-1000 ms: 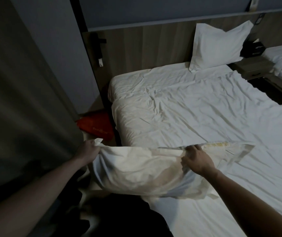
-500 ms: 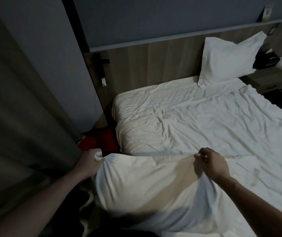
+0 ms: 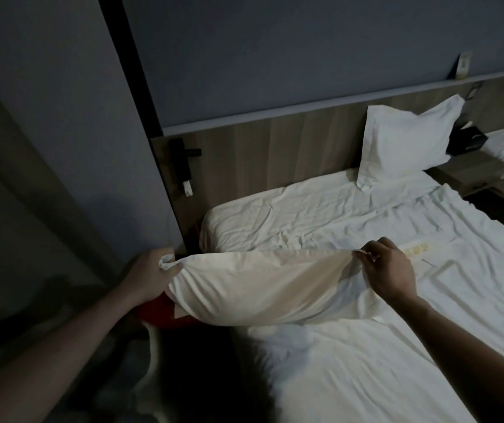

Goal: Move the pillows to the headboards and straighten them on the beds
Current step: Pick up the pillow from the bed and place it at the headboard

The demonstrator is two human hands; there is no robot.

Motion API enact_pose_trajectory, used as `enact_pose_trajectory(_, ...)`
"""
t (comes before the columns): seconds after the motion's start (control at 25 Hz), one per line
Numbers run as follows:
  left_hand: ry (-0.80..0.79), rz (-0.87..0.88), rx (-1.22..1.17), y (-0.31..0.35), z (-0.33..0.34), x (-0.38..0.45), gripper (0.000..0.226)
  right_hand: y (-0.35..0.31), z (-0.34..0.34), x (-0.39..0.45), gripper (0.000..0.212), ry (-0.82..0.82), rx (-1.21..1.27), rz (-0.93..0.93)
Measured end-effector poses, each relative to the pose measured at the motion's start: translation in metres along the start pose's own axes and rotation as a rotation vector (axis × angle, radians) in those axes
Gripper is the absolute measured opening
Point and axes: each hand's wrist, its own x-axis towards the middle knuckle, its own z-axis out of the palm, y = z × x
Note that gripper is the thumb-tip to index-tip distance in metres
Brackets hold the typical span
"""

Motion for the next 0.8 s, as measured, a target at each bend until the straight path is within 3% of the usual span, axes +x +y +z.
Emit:
enact_pose_trajectory(0.12, 0.06, 0.045, 0.027, -0.006, -0.026, 0.048, 0.051, -0.026, 0.013, 0.043, 0.02, 0.074, 0.01, 0.02)
enact_pose_trajectory(0.48, 0.179, 0.024, 0.079, -0.015, -0.072, 0.174, 0.042, -0.071, 0.044, 0.161, 0.019, 0.178, 0.04, 0.092)
enact_pose_trajectory(0.8, 0.055, 0.027, 0.01, -0.026, -0.049, 0.279, 0.033, -0.05, 0.113, 0.257, 0.019, 0.191, 0.102, 0.23)
